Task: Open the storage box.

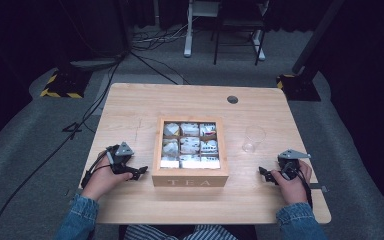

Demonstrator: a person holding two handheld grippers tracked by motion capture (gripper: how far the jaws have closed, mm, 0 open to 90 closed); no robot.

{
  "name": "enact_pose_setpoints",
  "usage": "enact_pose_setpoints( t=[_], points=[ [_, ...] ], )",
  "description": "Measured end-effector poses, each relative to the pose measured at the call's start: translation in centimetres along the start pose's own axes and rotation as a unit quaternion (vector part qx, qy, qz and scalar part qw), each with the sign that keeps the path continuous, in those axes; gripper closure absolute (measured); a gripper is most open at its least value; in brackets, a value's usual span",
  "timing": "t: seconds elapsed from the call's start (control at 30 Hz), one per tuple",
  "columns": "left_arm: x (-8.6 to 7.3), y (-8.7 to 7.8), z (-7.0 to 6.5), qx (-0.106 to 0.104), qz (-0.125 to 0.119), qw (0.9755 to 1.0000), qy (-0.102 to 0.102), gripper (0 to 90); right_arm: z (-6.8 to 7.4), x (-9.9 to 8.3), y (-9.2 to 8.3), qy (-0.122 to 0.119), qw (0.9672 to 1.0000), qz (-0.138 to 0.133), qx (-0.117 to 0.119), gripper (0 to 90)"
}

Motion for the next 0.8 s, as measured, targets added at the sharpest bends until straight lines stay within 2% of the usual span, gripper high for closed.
enact_pose_setpoints(
  t=[0.17,0.3,0.53,0.7,0.8],
  points=[
    [0.0,-0.1,0.2,0.002,-0.003,1.0,0.002,17.1,0.0,0.0,0.0,0.0,1.0,0.0,0.0,6.7],
    [0.1,-0.5,0.1,-0.003,0.001,0.9999,-0.013,22.9,0.0,0.0,0.0,0.0,1.0,0.0,0.0,6.7],
    [1.0,-2.0,-0.1,0.009,-0.018,0.9997,-0.012,23.2,0.0,0.0,0.0,0.0,1.0,0.0,0.001,6.7],
    [1.4,-2.6,-0.4,0.009,-0.021,0.9997,-0.011,23.6,0.0,0.0,0.0,0.001,1.0,-0.001,0.0,6.7],
    [1.8,-3.2,-0.8,0.002,-0.027,0.9996,-0.012,23.6,0.0,0.0,0.0,0.0,1.0,-0.001,0.0,6.7]
  ],
)
Point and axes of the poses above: each handheld gripper's, and its own axes: y roughly forward along the jaws, x roughly out of its top, z roughly to its left, the point moved 4 cm from there along y, roughly forward along the jaws, and after that the axes turned 11 degrees about -x, right-handed, at the moved point
